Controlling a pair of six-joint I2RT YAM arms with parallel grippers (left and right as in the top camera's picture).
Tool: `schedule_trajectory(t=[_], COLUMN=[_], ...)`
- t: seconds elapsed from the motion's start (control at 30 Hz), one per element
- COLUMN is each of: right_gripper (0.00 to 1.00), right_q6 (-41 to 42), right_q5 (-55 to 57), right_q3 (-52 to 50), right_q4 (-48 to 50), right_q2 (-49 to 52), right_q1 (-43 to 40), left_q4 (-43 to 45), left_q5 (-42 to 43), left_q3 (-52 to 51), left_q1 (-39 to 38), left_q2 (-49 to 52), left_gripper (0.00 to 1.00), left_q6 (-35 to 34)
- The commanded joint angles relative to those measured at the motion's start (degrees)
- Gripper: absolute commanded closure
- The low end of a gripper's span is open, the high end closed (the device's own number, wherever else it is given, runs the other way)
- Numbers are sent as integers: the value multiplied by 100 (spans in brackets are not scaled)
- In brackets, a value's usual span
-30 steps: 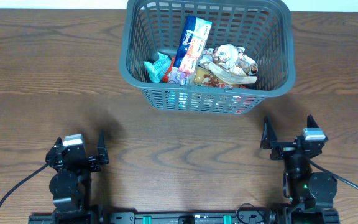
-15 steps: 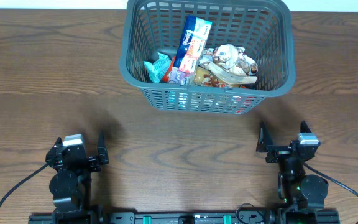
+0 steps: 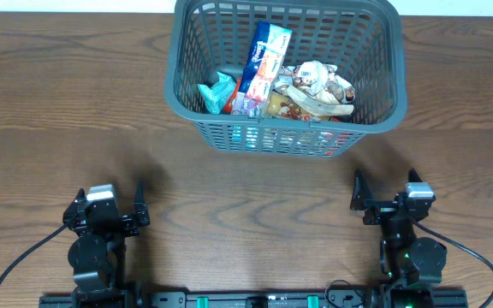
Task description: Pack container
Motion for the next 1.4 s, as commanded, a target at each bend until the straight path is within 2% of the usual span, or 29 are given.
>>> schedule_trajectory(t=[0.0, 1.37], right_gripper=[1, 1], right_q6=[-603, -730], right_q5=[-17, -15], right_q3=[-24, -24], right_q4=[-17, -13], right_q2=[-52, -50], right_q1=[76, 74], left_q4=[-136, -136], left_q5=[103, 103], left_q3=[-94, -94], left_q1=[33, 33], left_q2=[-35, -35], left_gripper=[1, 1], left_q6=[50, 50])
